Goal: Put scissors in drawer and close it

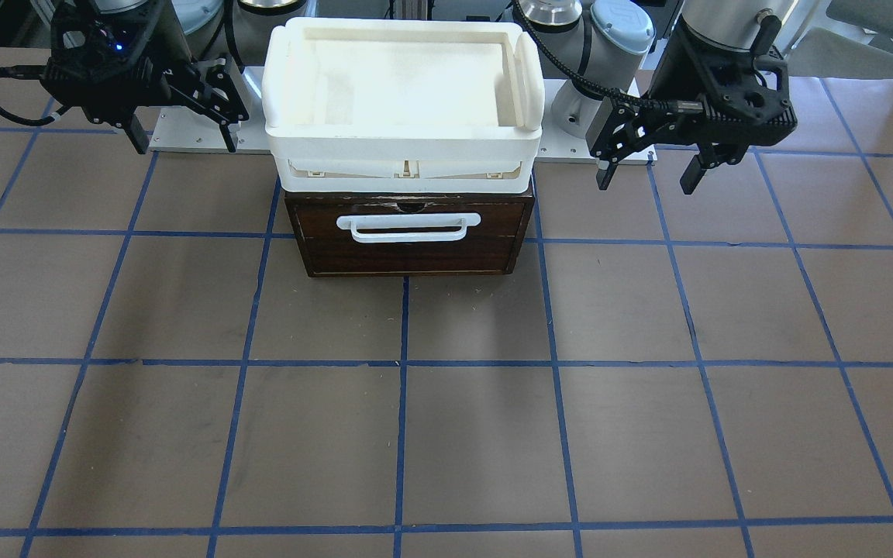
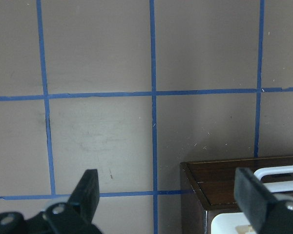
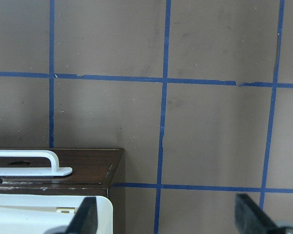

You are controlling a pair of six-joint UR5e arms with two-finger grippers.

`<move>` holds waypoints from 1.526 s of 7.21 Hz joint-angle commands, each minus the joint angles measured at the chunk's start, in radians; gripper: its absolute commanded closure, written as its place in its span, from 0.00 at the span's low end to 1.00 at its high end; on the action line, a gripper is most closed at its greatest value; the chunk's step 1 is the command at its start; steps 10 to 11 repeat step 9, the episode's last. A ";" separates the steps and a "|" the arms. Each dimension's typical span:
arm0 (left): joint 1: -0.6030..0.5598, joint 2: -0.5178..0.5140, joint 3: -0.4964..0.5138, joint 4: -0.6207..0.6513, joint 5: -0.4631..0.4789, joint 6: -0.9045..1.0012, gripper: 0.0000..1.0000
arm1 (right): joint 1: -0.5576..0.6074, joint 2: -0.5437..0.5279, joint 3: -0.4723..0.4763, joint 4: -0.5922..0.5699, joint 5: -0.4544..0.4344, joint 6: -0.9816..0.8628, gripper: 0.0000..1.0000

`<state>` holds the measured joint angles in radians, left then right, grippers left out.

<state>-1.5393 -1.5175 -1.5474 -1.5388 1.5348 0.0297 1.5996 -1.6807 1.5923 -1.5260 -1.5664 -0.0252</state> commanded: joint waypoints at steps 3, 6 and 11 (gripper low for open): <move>-0.001 -0.001 -0.007 0.014 0.005 0.024 0.00 | -0.001 -0.001 0.005 0.000 0.000 -0.002 0.00; 0.004 0.013 -0.014 0.031 0.059 0.038 0.00 | 0.000 0.002 0.006 0.000 0.000 -0.002 0.00; 0.004 0.019 -0.036 0.032 0.056 0.042 0.00 | 0.002 0.004 0.012 0.000 0.002 -0.001 0.00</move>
